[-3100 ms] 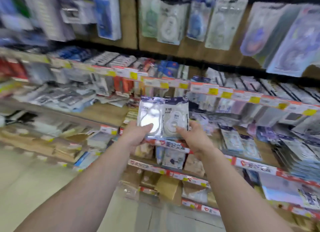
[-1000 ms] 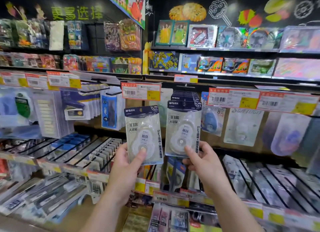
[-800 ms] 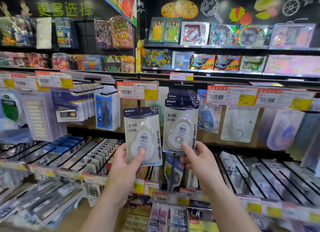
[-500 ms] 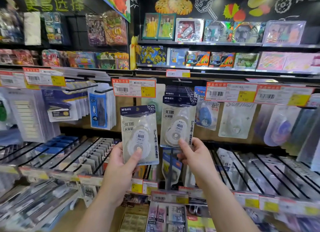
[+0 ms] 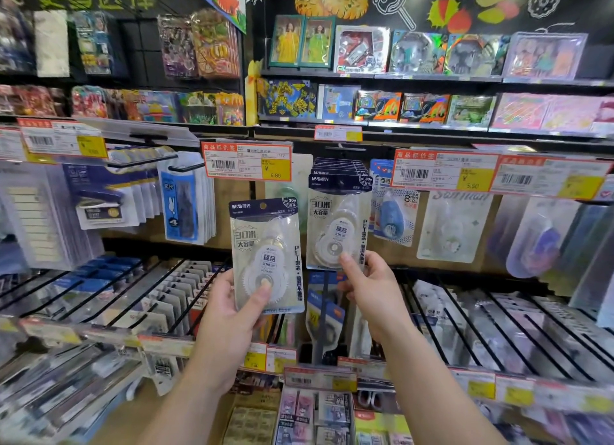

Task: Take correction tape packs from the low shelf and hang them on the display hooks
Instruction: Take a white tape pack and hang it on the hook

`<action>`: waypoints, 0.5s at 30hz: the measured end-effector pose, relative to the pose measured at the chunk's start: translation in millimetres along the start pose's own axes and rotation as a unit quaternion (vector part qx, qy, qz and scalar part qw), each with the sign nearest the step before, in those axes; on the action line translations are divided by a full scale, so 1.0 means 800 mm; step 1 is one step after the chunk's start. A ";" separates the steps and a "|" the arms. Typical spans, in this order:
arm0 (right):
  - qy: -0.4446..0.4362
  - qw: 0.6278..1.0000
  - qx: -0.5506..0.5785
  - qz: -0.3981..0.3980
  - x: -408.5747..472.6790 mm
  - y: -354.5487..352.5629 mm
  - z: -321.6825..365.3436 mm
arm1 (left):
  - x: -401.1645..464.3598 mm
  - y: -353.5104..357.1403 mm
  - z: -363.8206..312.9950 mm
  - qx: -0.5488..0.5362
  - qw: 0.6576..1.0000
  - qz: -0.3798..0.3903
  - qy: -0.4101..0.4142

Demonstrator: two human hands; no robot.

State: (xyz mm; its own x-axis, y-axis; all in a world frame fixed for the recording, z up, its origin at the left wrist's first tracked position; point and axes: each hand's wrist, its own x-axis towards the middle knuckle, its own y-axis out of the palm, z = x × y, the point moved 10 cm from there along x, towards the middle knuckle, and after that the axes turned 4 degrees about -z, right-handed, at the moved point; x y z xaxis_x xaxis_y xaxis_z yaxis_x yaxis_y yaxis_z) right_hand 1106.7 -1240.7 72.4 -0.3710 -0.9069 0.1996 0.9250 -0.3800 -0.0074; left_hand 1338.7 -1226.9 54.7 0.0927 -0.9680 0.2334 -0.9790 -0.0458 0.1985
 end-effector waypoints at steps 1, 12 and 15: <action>0.002 1.000 0.000 0.000 0.002 0.000 -0.001 | 0.000 0.001 0.000 0.002 1.000 0.001 0.002; 0.004 1.000 -0.011 -0.006 0.021 0.005 -0.006 | -0.001 0.004 0.000 0.002 1.000 0.003 0.011; 0.001 1.000 -0.015 -0.009 0.024 0.004 -0.006 | -0.001 0.004 0.000 -0.003 1.000 0.005 0.009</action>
State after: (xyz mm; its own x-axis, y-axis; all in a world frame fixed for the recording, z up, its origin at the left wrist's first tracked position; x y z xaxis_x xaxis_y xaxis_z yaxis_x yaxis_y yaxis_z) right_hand 1102.0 -1260.4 71.6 -0.3874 -0.9002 0.1989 0.9153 -0.4013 -0.0337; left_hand 1335.8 -1226.2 55.5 0.0867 -0.9635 0.2532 -0.9788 -0.0350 0.2019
